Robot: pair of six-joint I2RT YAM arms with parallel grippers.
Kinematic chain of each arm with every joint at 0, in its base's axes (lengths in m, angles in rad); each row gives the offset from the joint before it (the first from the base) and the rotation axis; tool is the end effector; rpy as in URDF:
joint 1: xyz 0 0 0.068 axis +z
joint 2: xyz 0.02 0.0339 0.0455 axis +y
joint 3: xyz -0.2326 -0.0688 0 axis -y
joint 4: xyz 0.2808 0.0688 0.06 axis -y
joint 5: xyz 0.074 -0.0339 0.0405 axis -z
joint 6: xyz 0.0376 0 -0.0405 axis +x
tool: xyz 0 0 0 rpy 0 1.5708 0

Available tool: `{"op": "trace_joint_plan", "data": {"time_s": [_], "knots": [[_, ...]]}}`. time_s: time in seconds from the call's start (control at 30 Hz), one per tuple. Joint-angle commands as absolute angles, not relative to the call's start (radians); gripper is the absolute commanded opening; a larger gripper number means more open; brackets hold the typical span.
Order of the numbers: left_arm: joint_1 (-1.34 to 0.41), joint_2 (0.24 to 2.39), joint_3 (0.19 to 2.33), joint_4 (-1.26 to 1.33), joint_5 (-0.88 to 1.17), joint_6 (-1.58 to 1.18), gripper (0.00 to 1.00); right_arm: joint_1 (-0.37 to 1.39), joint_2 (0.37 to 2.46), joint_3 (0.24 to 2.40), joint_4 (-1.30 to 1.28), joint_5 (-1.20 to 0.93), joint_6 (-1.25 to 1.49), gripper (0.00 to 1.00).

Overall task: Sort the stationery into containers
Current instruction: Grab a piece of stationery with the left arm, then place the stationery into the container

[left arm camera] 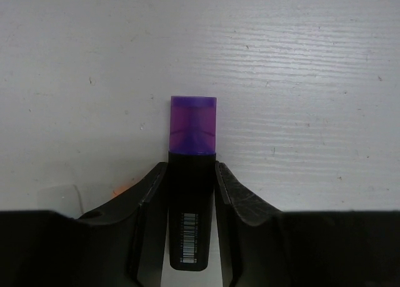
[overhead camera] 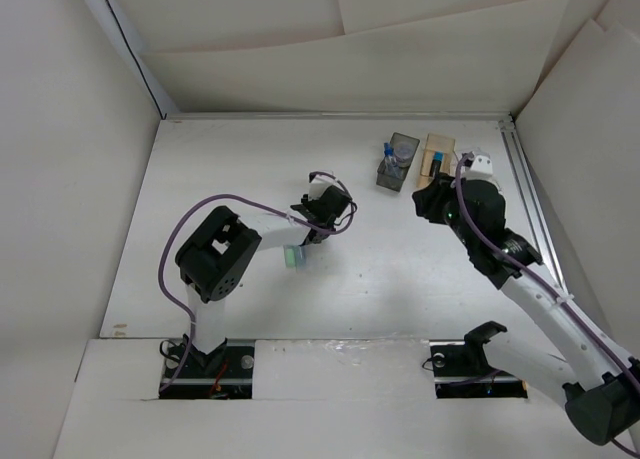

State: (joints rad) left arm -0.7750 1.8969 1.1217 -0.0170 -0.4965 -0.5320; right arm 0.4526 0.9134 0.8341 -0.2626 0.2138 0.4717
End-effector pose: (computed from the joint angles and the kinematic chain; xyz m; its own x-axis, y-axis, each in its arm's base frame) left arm 0.3071 -0.2757 0.1040 -0.6292 -0.0081 -0.7772 0.0662 0.9957 -0.0640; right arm 0.2435 0.1095 0.2981 -0.3811 0.3085 -0.8716 -0.0835 0.9274 0.3647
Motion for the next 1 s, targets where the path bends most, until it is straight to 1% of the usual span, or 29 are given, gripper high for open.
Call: {"op": "trace_joint_plan", "data": {"time_s": [0.0,0.03,0.07,0.13,0.2,0.27,0.37,0.4,0.43,0.47,0.5,0.57,0.6,0.63,0.7,0.73,0.83,0.87,0.97], "knots": [[-0.775,1.878,1.149,-0.006,-0.489,-0.534,0.1,0.463,0.867,0.836,-0.25,0.227,0.482,0.46],[-0.775,1.861,1.16,-0.006,-0.476,-0.543,0.1,0.463,0.867,0.836,-0.267,0.239,0.482,0.46],[-0.775,1.85,1.175,-0.006,-0.476,-0.543,0.1,0.463,0.855,0.836,-0.276,0.239,0.482,0.49],[-0.775,1.829,1.201,-0.017,-0.44,-0.543,0.1,0.463,0.844,0.867,-0.314,0.323,0.482,0.51],[-0.775,1.795,1.247,-0.028,-0.401,-0.552,0.1,0.463,0.813,0.882,-0.353,0.379,0.497,0.57],[-0.775,1.773,1.279,-0.028,-0.365,-0.552,0.1,0.454,0.79,0.916,-0.37,0.379,0.497,0.62],[-0.775,1.778,1.367,-0.028,-0.284,-0.552,0.1,0.433,0.778,0.994,-0.425,0.379,0.497,0.64],[-0.775,1.792,1.428,-0.028,-0.264,-0.552,0.1,0.433,0.767,1.014,-0.436,0.39,0.497,0.68],[-0.775,1.81,1.465,-0.028,-0.221,-0.552,0.1,0.433,0.767,1.037,-0.457,0.39,0.497,0.71],[-0.775,1.856,1.504,-0.037,-0.198,-0.552,0.1,0.422,0.767,1.081,-0.457,0.39,0.488,0.71],[-0.775,1.883,1.591,-0.037,-0.178,-0.563,0.1,0.422,0.767,1.104,-0.471,0.39,0.488,0.73],[-0.775,1.939,1.679,-0.049,-0.122,-0.563,0.1,0.413,0.767,1.143,-0.48,0.344,0.488,0.75],[-0.775,2.001,1.727,-0.061,-0.106,-0.563,0.1,0.413,0.767,1.172,-0.48,0.33,0.479,0.75],[-0.775,2.034,1.826,-0.078,-0.094,-0.563,0.1,0.413,0.776,1.184,-0.48,0.318,0.479,0.75],[-0.785,2.097,1.931,-0.1,-0.068,-0.563,0.1,0.413,0.787,1.204,-0.48,0.295,0.479,0.75],[-0.785,2.159,2.025,-0.1,-0.054,-0.563,0.1,0.413,0.796,1.213,-0.48,0.295,0.469,0.75],[-0.795,2.276,2.153,-0.109,0.015,-0.563,0.1,0.403,0.808,1.222,-0.48,0.27,0.469,0.76],[-0.795,2.301,2.227,-0.109,0.026,-0.563,0.1,0.403,0.818,1.223,-0.48,0.258,0.46,0.76],[-0.795,2.368,2.304,-0.086,0.086,-0.563,0.1,0.403,0.818,1.223,-0.469,0.238,0.46,0.76]]}}
